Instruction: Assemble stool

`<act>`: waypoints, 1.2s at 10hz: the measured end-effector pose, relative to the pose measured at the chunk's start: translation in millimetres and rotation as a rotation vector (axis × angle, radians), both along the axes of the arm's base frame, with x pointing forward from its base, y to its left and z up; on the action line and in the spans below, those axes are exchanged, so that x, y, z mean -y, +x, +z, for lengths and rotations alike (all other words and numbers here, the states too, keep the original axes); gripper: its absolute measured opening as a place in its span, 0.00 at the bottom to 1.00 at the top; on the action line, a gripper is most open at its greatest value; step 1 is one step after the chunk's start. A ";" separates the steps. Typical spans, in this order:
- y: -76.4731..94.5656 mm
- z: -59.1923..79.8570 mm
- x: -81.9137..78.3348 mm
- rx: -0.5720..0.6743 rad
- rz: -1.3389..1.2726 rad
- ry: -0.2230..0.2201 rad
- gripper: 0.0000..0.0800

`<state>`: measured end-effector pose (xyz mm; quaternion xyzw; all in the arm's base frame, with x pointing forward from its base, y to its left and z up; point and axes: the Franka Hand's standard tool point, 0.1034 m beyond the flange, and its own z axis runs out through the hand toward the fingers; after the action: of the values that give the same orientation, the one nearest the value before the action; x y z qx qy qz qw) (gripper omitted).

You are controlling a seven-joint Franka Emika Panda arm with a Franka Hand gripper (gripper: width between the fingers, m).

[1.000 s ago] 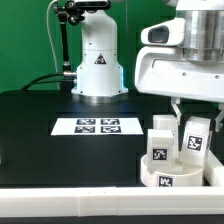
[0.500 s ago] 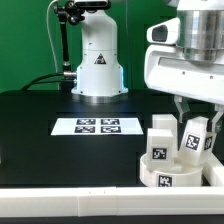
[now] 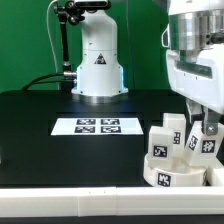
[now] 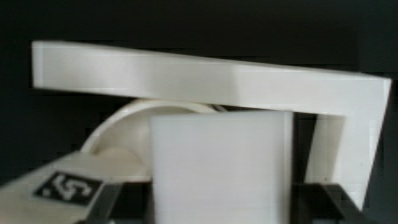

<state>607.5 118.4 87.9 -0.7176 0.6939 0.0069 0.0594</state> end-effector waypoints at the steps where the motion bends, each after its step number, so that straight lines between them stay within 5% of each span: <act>1: 1.3 -0.3 -0.3 0.002 -0.136 0.027 0.42; 5: 4.7 -0.8 -0.3 0.014 -0.495 0.106 0.42; 6: 4.6 -1.1 -0.6 0.010 -0.527 0.112 0.54; 7: 4.5 -1.5 -0.6 0.011 -0.516 0.110 0.54; 8: 3.8 -0.9 -1.7 0.001 -0.488 0.102 0.70; 10: 10.7 14.3 -12.9 -0.041 -0.363 0.078 0.79; 12: 12.2 15.9 -12.3 -0.019 -0.240 0.069 0.81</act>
Offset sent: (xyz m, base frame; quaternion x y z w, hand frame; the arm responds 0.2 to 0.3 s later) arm -0.0091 0.0029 -0.0035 0.0343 -0.0521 0.3646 0.9291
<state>619.7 130.7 103.8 -0.6269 0.7746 0.0306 0.0780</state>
